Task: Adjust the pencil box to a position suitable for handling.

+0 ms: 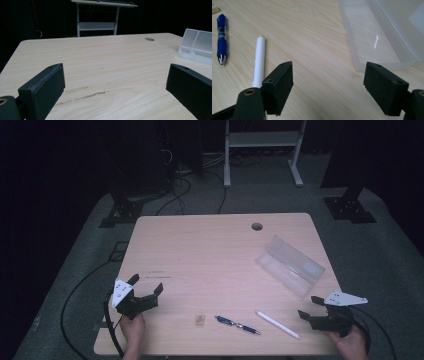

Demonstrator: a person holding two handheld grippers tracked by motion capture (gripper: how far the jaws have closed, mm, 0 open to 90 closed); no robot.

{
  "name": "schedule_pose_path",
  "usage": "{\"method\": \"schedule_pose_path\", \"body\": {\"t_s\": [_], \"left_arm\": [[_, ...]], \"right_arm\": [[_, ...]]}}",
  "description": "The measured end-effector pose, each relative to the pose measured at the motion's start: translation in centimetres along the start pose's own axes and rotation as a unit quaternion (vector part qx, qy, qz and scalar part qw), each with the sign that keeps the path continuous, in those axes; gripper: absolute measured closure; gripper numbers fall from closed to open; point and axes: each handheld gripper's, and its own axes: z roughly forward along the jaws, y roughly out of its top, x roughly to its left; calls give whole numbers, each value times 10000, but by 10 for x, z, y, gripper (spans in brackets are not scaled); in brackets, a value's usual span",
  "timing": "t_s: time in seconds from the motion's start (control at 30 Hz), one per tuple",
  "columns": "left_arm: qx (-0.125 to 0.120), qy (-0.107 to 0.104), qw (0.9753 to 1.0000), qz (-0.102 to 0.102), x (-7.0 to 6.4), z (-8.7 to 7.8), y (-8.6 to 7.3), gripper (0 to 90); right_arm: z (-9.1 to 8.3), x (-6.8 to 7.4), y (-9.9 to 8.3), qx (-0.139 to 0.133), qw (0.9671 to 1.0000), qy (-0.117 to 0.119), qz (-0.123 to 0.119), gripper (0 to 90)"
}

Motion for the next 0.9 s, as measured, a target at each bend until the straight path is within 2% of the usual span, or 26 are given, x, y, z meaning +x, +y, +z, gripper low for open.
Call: {"method": "schedule_pose_path", "body": {"t_s": [0.1,0.23,0.37,0.5,0.9], "left_arm": [[21,5,10000,-8,1,0,0,11],[6,20,10000,-2,1,-1,0,11],[-9,31,10000,6,1,-1,0,11],[-15,34,10000,-34,3,-3,-1,11],[-16,50,10000,-57,4,-3,-1,11]], "right_arm": [[1,2,3,-44,10000,34,-8,229],[1,4,8,-26,9999,-10,-161,227],[1,3,12,-69,9999,17,-118,227],[5,4,22,26,9997,34,-251,227],[17,0,47,18,9992,214,-331,227]]}}
